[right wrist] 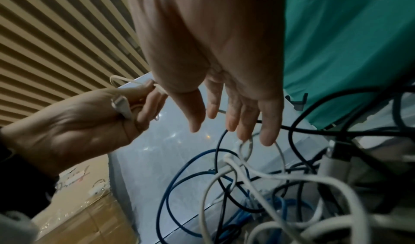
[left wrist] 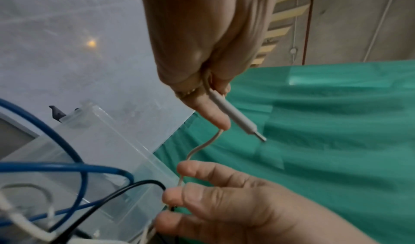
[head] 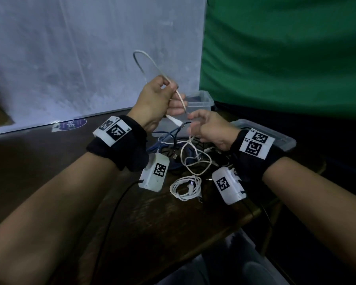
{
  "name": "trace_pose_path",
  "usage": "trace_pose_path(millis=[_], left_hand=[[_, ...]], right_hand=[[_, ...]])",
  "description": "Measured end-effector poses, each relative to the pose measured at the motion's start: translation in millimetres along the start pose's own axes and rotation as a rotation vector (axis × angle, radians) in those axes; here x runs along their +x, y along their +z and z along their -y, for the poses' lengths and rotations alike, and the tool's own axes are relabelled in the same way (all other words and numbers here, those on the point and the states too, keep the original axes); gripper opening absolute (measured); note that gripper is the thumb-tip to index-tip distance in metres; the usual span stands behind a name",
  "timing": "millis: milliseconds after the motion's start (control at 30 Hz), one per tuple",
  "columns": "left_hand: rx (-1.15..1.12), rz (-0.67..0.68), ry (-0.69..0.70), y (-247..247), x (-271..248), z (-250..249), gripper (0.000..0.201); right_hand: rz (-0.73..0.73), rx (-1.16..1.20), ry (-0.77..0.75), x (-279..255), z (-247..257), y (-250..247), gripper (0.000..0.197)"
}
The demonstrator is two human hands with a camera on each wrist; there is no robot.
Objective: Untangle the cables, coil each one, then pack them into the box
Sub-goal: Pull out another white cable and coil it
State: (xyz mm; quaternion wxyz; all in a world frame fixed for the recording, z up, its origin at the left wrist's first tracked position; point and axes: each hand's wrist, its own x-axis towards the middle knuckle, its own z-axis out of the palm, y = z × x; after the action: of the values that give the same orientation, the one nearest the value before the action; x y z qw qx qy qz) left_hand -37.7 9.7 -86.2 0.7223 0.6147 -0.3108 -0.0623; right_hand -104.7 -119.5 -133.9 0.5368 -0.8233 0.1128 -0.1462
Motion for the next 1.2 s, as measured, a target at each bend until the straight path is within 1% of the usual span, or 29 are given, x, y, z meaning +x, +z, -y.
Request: trace_pose_path(millis=[133,233,300,367,433,467,567,600,633,667,700,733,767,800,867,900,933,967,1000,1033,1133,1200], left_hand=[[-0.172,-0.024,-0.003,-3,3,-7,0.013],[-0.252,-0.054,-0.023,-5,4,-6,0.013],[-0.219,-0.101,-0.042,-9,5,-1,0.014],[-0.124,-0.150,-0.087,-15,7,7,0.015],[0.021,-0.159,-0.189,-20,8,17,0.018],[0.108,-0.144,-0.258,-22,7,22,0.019],[0.392,-0.027,-0.442,-26,0,30,0.027],[0.536,0.035,-0.464,-29,-2,31,0.033],[0.683,0.099,-0.457,-31,-4,30,0.037],[0.791,0.149,-0.428,-32,-6,27,0.039],[0.844,0.175,-0.383,-32,-8,24,0.038],[0.828,0.172,-0.330,-31,-8,22,0.035],[0.757,0.150,-0.273,-30,-8,19,0.032],[0.682,0.103,-0.193,-26,-9,16,0.028],[0.686,-0.013,0.082,-20,-5,11,0.023],[0.711,-0.044,0.206,-16,-3,10,0.017],[0.718,-0.042,0.287,-12,-2,9,0.011],[0.717,-0.015,0.322,-8,0,9,0.017],[0.702,0.021,0.328,-6,2,11,0.027],[0.677,0.054,0.313,-4,3,12,0.031],[0.639,0.062,0.332,-4,6,12,0.021],[0.649,0.053,0.345,-6,7,11,0.020]], right_hand=[[-0.062,-0.102,-0.015,11,-5,1,0.027],[-0.078,-0.150,-0.043,13,-10,1,0.016],[-0.102,-0.132,-0.048,13,-11,-3,0.026],[-0.124,-0.069,-0.035,14,-10,-10,0.030],[-0.139,0.077,-0.026,15,-8,-15,0.030],[-0.156,0.153,-0.037,16,-6,-17,0.029],[-0.207,0.287,-0.101,16,3,-22,0.024],[-0.218,0.309,-0.115,16,7,-24,0.021],[-0.229,0.321,-0.128,16,10,-27,0.019],[-0.244,0.310,-0.143,16,12,-30,0.018],[-0.260,0.277,-0.157,16,13,-33,0.017],[-0.275,0.236,-0.165,17,13,-35,0.017],[-0.287,0.201,-0.169,17,13,-36,0.018],[-0.297,0.176,-0.171,17,12,-36,0.020],[-0.290,0.143,-0.182,16,12,-35,0.023],[-0.272,0.130,-0.197,15,14,-33,0.022],[-0.246,0.120,-0.216,13,16,-31,0.021],[-0.218,0.119,-0.238,12,18,-29,0.018],[-0.193,0.119,-0.261,10,20,-27,0.016],[-0.175,0.113,-0.283,9,21,-26,0.013],[-0.156,0.064,-0.331,8,20,-26,0.014],[-0.144,0.049,-0.346,8,18,-28,0.015]])
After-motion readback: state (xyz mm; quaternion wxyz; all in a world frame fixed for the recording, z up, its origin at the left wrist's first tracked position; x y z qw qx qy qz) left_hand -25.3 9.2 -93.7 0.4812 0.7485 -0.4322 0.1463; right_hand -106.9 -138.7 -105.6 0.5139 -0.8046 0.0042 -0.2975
